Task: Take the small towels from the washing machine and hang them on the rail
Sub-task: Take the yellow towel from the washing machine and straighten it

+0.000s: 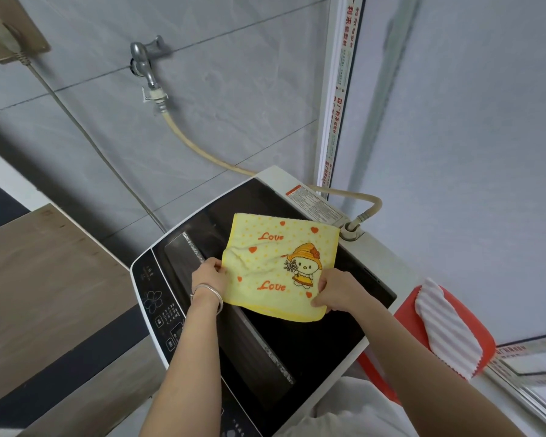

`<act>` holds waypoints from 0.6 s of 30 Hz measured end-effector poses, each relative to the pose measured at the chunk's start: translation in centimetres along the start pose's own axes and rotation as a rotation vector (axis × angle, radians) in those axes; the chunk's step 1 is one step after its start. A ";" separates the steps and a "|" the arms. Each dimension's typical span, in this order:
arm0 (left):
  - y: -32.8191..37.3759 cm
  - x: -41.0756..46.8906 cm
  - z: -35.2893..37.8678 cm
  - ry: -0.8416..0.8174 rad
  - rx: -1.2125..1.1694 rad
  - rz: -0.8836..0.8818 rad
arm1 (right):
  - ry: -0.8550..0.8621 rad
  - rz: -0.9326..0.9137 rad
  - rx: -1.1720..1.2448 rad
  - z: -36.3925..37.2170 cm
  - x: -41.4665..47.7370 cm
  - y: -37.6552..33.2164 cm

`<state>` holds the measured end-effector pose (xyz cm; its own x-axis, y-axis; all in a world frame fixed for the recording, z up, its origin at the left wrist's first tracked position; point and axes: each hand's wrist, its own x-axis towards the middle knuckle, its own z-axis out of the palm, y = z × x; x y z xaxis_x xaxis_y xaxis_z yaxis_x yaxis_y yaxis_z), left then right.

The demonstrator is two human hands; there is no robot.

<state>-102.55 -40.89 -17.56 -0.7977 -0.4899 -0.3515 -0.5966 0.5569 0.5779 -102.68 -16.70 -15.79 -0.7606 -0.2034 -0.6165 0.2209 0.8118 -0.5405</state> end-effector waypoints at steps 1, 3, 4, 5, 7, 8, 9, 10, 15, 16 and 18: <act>0.1 0.0 -0.1 -0.018 0.023 -0.012 | 0.016 0.004 -0.018 -0.1 0.0 0.0; 0.2 0.2 -0.4 -0.064 0.074 -0.037 | 0.047 0.012 -0.055 -0.2 0.0 0.0; 0.1 0.3 -0.6 -0.090 0.098 -0.044 | 0.065 0.016 -0.078 -0.3 0.0 0.1; 0.0 0.3 -0.6 -0.115 0.118 -0.047 | 0.086 0.020 -0.099 -0.5 0.0 0.2; -0.4 0.1 -0.7 -0.149 0.139 -0.050 | 0.122 0.029 -0.119 -0.6 0.1 0.4; -0.6 0.0 -0.7 -0.152 0.136 -0.050 | 0.136 0.032 -0.124 -0.6 0.1 0.4; -0.8 -0.1 -0.7 -0.145 0.124 -0.048 | 0.146 0.034 -0.125 -0.6 0.2 0.4; -1.0 -0.2 -0.6 -0.131 0.104 -0.046 | 0.155 0.033 -0.120 -0.6 0.2 0.3; -1.4 -0.5 -0.2 -0.059 0.013 -0.047 | 0.168 0.005 -0.100 -0.3 0.2 0.3; -1.4 -0.5 -0.1 -0.054 0.003 -0.050 | 0.164 0.005 -0.096 -0.3 0.2 0.4; -1.4 -0.5 0.0 -0.053 -0.004 -0.055 | 0.154 0.002 -0.098 -0.2 0.2 0.7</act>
<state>-101.31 -41.39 -18.17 -0.7674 -0.4831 -0.4215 -0.6393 0.5276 0.5594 -102.84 -16.09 -16.15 -0.8466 -0.1214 -0.5182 0.1676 0.8633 -0.4761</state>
